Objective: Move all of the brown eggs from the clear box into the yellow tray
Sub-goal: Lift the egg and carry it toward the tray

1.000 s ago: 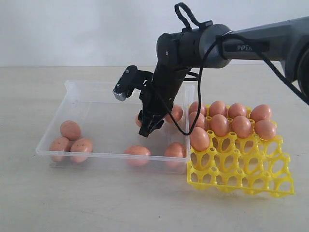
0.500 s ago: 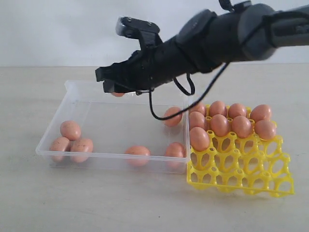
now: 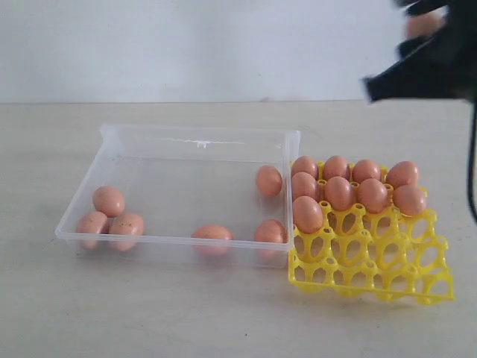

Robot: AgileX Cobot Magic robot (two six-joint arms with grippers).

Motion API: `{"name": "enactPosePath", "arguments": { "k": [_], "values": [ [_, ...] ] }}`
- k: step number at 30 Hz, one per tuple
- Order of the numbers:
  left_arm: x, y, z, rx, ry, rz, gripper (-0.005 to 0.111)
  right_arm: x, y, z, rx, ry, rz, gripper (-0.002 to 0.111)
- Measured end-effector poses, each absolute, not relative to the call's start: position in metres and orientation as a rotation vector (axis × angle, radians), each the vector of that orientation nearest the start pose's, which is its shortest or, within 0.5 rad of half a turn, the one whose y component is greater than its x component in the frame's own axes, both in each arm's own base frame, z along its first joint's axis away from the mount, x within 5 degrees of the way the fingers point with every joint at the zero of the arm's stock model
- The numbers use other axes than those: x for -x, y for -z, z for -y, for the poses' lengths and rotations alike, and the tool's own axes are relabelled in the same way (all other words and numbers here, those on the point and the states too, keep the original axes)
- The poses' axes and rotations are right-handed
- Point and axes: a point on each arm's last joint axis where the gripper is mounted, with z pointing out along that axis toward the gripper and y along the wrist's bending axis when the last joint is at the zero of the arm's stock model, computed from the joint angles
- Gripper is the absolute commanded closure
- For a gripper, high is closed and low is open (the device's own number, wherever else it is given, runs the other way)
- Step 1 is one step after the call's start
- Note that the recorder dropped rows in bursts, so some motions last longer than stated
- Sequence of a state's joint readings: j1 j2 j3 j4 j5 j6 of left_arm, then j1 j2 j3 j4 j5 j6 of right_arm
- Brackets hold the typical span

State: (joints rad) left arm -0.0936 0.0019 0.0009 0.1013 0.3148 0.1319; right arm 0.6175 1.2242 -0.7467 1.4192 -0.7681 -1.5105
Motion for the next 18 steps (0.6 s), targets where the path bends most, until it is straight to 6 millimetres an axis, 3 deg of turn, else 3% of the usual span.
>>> {"name": "enactPosePath", "arguments": {
  "k": [3,5,8,11,14,18],
  "values": [
    [-0.054,-0.184,0.002,-0.267,-0.124,-1.782,0.111,-0.237,-0.328,-0.06,-0.168,0.243,-1.637,0.109],
    [-0.054,-0.184,0.002,-0.267,-0.124,-1.782,0.111,-0.244,-0.335,-0.052,-0.203,0.033,-1.585,0.109],
    [-0.054,-0.184,0.002,-0.267,-0.124,-1.782,0.111,-0.256,-0.341,-0.055,-0.051,-0.233,-1.609,0.109],
    [-0.054,-0.184,0.002,-0.267,-0.124,-1.782,0.111,-0.26,-0.326,-0.054,0.091,-0.247,-1.751,0.109],
    [-0.054,-0.184,0.002,-0.267,-0.124,-1.782,0.111,-0.261,-0.312,-0.051,0.121,-0.247,-1.825,0.109],
    [-0.054,-0.184,0.002,-0.267,-0.124,-1.782,0.111,-0.259,-0.314,-0.059,0.177,-0.374,-1.769,0.109]
  ]
}}
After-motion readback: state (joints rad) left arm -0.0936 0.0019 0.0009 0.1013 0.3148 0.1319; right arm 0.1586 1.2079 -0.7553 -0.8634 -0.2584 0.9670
